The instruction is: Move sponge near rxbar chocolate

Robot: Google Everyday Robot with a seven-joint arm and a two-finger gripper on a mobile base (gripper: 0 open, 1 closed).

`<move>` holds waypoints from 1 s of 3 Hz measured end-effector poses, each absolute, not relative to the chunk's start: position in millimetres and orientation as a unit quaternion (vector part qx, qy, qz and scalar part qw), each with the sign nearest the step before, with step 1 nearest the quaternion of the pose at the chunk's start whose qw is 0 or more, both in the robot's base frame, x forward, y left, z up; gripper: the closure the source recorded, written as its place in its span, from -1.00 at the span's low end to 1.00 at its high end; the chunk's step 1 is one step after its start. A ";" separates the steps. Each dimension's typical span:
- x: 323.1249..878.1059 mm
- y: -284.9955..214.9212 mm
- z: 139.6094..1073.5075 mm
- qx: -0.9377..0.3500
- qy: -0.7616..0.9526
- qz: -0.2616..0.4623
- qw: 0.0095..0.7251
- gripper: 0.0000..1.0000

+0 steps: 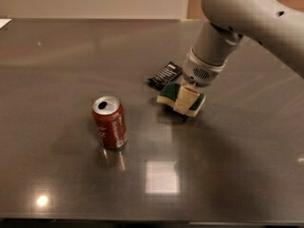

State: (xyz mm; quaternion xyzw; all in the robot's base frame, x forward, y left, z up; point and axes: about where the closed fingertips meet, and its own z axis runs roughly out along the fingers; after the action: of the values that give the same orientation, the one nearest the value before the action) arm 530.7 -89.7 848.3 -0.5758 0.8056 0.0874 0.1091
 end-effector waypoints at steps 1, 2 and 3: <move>551.4 -87.0 847.5 -0.570 0.809 0.080 0.115 0.67; 567.2 -88.8 843.0 -0.567 0.812 0.073 0.115 0.21; 577.7 -92.7 839.7 -0.566 0.814 0.069 0.113 -0.26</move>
Offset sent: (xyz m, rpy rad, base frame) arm 0.0568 -0.0042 -0.0104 -0.0302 -0.0288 -0.0426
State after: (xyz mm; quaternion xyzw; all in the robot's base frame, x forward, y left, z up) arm 577.7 -92.7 839.7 -0.5662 0.8136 0.0688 0.1129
